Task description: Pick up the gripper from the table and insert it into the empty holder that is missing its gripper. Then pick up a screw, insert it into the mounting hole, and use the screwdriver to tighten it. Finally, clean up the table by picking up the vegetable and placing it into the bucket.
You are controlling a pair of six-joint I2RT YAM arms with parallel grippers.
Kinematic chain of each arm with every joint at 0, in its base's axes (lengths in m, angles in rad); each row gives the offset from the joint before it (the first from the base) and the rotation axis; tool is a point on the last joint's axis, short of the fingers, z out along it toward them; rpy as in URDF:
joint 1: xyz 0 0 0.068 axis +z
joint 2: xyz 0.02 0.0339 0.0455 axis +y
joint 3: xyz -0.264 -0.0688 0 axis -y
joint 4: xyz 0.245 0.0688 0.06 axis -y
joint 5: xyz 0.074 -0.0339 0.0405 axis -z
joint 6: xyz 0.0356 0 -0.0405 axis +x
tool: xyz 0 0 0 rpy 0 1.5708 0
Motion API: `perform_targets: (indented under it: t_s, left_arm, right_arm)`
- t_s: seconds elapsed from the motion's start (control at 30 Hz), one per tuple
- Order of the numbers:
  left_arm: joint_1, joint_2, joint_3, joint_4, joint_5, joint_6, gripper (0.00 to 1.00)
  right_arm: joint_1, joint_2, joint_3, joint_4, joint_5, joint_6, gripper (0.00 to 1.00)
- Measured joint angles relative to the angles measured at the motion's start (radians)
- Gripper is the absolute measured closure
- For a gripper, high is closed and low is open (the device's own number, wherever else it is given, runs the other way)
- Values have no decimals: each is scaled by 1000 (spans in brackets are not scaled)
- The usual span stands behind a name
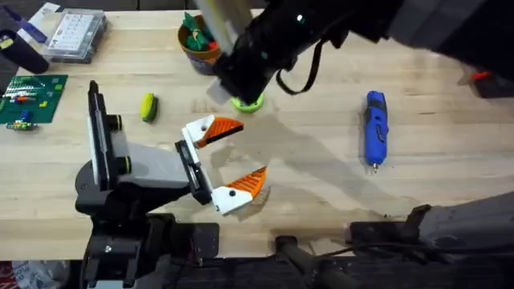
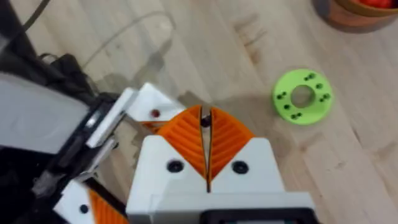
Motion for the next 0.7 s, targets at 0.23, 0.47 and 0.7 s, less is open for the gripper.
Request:
perform_targets:
  t_s: [0.23,0.47,0.7]
  left_arm:
    - [0,0,0,0,0,0,14]
    - [0,0,0,0,0,0,14]
    - [0,0,0,0,0,0,15]
  right_arm:
    - [61,0,77,-58,-6,0,998]
    - [91,-3,104,-79,-6,0,998]
    - [119,-3,104,-91,-6,0,998]
